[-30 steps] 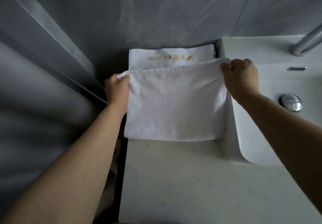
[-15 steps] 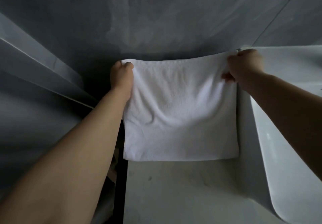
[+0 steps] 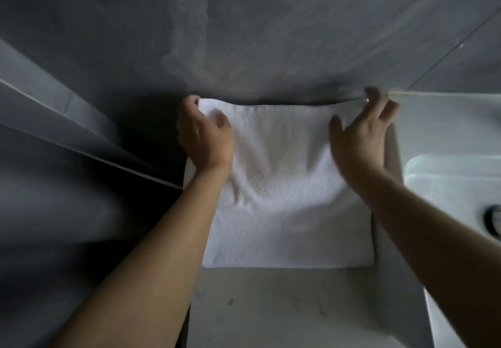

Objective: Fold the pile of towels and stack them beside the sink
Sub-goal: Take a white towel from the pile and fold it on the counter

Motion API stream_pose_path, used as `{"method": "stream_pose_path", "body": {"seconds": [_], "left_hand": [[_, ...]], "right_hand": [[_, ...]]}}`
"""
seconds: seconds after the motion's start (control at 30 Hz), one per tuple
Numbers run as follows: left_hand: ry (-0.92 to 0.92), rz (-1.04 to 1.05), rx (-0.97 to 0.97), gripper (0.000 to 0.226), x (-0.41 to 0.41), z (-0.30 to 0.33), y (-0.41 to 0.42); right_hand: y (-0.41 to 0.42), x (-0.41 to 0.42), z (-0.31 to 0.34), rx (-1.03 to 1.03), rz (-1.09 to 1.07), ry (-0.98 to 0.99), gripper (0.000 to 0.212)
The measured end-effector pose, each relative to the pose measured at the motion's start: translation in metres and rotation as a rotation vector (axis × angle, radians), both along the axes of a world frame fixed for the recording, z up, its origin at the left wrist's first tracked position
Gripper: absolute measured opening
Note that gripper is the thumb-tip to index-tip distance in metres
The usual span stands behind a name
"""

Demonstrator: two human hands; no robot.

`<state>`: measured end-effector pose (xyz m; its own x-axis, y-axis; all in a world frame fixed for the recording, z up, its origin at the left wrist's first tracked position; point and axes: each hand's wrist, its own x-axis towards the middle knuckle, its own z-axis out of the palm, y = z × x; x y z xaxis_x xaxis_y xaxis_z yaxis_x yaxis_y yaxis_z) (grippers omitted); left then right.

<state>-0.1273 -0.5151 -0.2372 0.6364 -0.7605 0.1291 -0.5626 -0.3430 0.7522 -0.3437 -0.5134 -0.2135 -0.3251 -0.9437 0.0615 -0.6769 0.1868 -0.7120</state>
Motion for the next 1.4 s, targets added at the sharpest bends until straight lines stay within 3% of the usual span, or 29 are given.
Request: {"method": "stream_pose_path", "body": {"seconds": [0.07, 0.17, 0.3, 0.4, 0.53, 0.7, 0.83, 0.93, 1.03, 1.17, 1.27, 1.4], "left_hand": [[-0.17, -0.061, -0.01, 0.048, -0.006, -0.004, 0.014], [-0.377, -0.142, 0.008, 0.055, -0.011, -0.014, 0.029], [-0.6, -0.508, -0.071, 0.043, -0.013, -0.024, 0.043], [-0.635, -0.753, 0.15, 0.053, -0.006, -0.03, 0.041], [-0.723, -0.731, 0.329, 0.065, 0.009, -0.046, 0.03], [-0.722, -0.6, 0.343, 0.072, 0.015, -0.053, 0.025], [-0.679, -0.631, 0.408, 0.074, 0.017, -0.042, 0.024], [-0.618, -0.587, 0.422, 0.073, 0.022, -0.029, 0.037], [-0.546, -0.442, 0.32, 0.07, 0.026, -0.025, 0.083], [-0.641, -0.691, 0.126, 0.063, 0.003, -0.042, 0.166], [-0.635, -0.891, 0.17, 0.06, -0.018, -0.059, 0.198], [-0.644, -0.938, 0.254, 0.056, -0.028, -0.072, 0.208]], "right_hand": [[0.02, 0.013, -0.008, -0.003, 0.215, 0.099, 0.056], [0.02, 0.015, -0.025, 0.08, 0.56, 0.447, 0.055], [-0.001, 0.006, -0.043, 0.212, 0.622, 0.49, 0.061], [-0.005, -0.002, -0.05, 0.188, 0.647, 0.584, 0.066], [-0.007, -0.005, -0.056, 0.129, 0.621, 0.629, 0.067], [-0.004, -0.034, -0.054, 0.052, 0.671, 0.738, 0.062], [0.001, -0.042, -0.051, 0.133, 0.595, 0.785, 0.066], [0.014, -0.034, -0.046, 0.253, 0.435, 0.683, 0.071], [0.061, -0.025, -0.034, 0.089, 0.438, 0.565, 0.069], [0.144, -0.011, -0.043, 0.007, 0.707, 0.499, 0.06], [0.179, -0.013, -0.056, 0.058, 0.718, 0.533, 0.057], [0.196, -0.015, -0.062, 0.116, 0.674, 0.574, 0.055]]}}
